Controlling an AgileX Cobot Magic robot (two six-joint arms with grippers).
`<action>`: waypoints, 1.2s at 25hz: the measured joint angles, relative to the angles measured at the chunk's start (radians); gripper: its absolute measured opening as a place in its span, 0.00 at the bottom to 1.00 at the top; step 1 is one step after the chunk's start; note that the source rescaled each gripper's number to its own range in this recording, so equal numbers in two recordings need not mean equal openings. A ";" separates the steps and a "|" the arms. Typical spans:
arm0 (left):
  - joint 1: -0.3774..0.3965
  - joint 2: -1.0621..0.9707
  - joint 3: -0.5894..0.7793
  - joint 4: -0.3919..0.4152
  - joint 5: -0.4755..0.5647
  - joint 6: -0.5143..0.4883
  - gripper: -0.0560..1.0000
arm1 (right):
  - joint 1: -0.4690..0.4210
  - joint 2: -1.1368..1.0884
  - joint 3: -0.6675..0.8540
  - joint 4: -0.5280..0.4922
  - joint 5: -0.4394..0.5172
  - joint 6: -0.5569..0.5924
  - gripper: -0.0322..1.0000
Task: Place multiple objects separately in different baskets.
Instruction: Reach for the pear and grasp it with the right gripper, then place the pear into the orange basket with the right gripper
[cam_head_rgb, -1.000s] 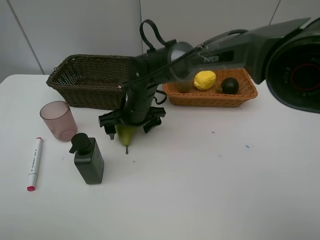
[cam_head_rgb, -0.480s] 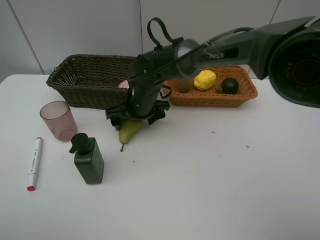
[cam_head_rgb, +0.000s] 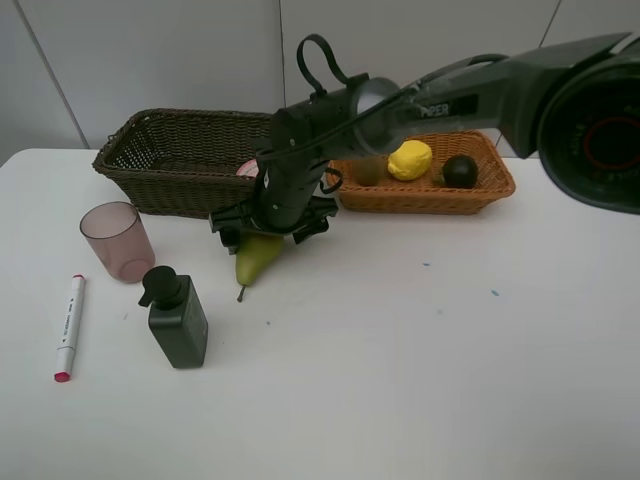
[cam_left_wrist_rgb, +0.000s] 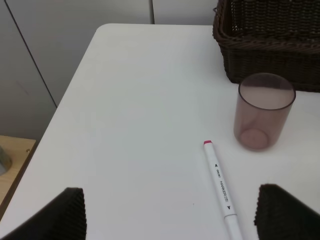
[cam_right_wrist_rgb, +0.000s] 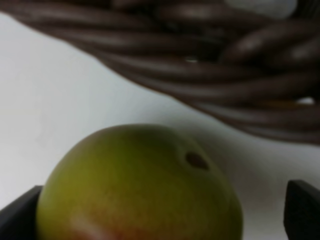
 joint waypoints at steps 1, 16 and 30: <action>0.000 0.000 0.000 0.000 0.000 0.000 0.90 | 0.000 0.000 0.000 0.000 0.000 0.000 0.96; 0.000 0.000 0.000 0.000 0.000 0.000 0.90 | 0.000 0.012 -0.006 0.027 0.003 0.000 0.65; 0.000 0.000 0.000 0.000 0.000 0.000 0.90 | 0.000 -0.190 -0.003 -0.040 0.208 0.000 0.65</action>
